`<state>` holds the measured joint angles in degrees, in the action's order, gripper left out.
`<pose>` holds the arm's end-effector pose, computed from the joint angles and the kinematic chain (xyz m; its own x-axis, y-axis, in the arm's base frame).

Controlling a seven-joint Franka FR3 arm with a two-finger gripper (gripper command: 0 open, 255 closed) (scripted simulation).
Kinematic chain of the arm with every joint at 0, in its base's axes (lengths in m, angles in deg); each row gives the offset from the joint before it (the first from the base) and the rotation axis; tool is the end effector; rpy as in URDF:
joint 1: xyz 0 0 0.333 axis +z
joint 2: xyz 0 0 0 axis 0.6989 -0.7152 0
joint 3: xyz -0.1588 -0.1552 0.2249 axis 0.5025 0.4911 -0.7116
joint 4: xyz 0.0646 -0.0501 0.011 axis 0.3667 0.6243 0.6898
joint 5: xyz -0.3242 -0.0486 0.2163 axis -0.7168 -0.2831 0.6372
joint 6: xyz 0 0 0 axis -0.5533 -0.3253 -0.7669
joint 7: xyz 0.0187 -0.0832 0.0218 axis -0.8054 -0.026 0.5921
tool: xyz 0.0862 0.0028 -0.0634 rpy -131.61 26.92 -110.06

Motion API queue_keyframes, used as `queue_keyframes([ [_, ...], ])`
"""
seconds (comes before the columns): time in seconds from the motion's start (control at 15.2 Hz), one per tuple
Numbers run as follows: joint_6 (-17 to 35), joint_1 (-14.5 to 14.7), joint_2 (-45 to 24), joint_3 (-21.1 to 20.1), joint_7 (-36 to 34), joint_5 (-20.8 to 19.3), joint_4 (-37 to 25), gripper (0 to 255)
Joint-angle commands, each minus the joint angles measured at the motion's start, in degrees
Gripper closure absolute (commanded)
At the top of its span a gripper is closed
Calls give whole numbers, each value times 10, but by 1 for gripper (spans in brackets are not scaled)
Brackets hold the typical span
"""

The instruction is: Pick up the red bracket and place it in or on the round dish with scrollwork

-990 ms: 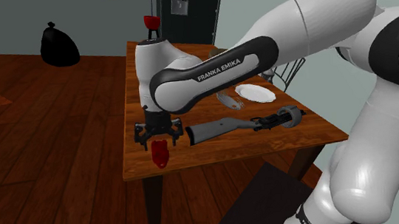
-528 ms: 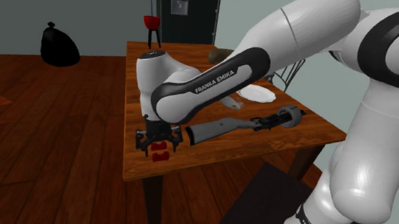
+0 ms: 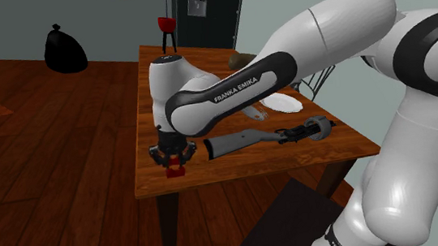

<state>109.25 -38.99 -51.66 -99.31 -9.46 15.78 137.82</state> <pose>0.5079 0.2370 0.3646 0.8379 -0.5457 0.0111 -0.5457 -0.8371 0.0375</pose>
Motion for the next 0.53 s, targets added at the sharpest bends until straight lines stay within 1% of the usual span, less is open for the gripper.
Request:
queue_keyframes([
  [0.0,-8,-1,-2,2,0,-1,3,255],
  [0.46,-6,-1,6,1,2,2,7,255],
])
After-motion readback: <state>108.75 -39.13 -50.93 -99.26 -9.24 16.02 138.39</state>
